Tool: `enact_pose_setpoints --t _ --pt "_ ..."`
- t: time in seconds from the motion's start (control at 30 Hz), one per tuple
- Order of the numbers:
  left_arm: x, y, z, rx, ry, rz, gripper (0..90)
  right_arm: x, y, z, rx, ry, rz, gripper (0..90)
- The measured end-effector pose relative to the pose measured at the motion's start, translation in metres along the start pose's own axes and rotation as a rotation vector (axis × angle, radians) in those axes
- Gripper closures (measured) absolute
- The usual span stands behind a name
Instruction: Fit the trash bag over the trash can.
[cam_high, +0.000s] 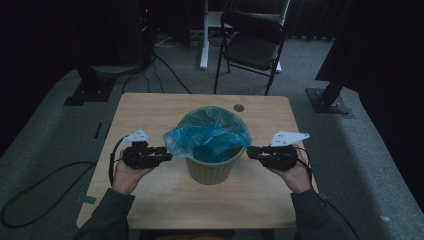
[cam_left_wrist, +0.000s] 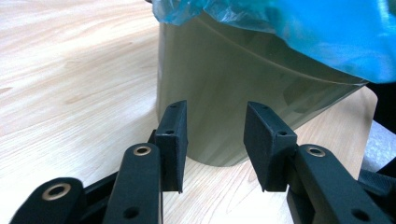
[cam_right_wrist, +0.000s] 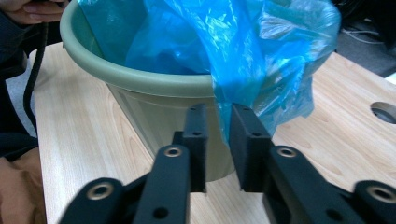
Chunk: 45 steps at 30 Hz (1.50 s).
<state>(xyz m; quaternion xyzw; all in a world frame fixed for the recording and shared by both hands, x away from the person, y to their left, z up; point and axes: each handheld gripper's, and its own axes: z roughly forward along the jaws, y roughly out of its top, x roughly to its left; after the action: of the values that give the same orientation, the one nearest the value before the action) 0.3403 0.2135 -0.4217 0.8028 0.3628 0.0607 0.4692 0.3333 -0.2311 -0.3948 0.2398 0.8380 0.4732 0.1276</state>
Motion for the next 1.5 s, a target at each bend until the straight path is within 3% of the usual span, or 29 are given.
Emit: enact_pose_setpoints --t 0.13,0.33,0.67,1.07,1.5 --pt "-0.003 -0.001 -0.015 -0.046 -0.017 0.021 55.3 -0.001 0.000 -0.009 -0.024 -0.013 0.004 68.7" --pt "-0.005 0.003 -0.030 -0.096 -0.035 0.025 52.3 -0.002 0.002 -0.013 -0.050 -0.042 0.015 66.0" --pt "-0.009 0.019 -0.039 -0.148 -0.058 0.061 49.3 -0.003 0.003 -0.011 -0.054 -0.041 0.020 65.8" --pt "-0.009 0.035 -0.025 -0.143 -0.039 0.078 50.1 -0.003 0.007 -0.009 -0.065 -0.036 0.021 66.4" --pt "-0.008 0.038 -0.010 -0.098 -0.024 0.092 69.8 -0.003 0.009 -0.003 -0.053 -0.017 0.015 76.0"
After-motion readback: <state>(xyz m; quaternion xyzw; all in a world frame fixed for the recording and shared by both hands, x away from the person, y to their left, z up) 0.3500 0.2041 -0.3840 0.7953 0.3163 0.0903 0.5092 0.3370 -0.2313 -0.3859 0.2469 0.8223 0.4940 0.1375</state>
